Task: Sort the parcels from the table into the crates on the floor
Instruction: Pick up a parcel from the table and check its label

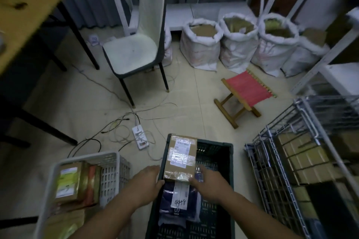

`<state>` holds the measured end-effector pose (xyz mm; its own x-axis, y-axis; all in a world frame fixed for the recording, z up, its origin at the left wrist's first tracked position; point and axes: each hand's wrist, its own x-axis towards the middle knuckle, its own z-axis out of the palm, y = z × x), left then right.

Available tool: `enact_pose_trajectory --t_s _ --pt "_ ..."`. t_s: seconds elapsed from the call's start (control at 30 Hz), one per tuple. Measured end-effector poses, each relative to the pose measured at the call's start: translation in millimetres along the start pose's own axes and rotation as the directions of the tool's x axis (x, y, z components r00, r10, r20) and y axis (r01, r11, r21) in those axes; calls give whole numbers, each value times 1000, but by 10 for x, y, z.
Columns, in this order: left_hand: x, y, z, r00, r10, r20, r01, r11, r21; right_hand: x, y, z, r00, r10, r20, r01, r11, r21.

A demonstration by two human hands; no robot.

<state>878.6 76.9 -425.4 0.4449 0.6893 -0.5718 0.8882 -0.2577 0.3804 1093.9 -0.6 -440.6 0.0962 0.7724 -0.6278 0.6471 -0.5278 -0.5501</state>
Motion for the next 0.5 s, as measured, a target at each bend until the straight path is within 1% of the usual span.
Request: enact_pose_trajectory --t_s 0.17,0.33,0.5 --pt "-972 573 -751 998 30 -47 -25 994 104 -952 -613 -666 993 -115 5 112 961 -253" --pt "-1962 975 -1296 983 61 -176 -32 987 160 -1844 -1270 -1084 977 -215 7 188 837 -514" --pt "-2896 1173 -1741 967 57 -250 -4 979 206 -2712 -1940 -1264 946 -323 6 255 735 -628"
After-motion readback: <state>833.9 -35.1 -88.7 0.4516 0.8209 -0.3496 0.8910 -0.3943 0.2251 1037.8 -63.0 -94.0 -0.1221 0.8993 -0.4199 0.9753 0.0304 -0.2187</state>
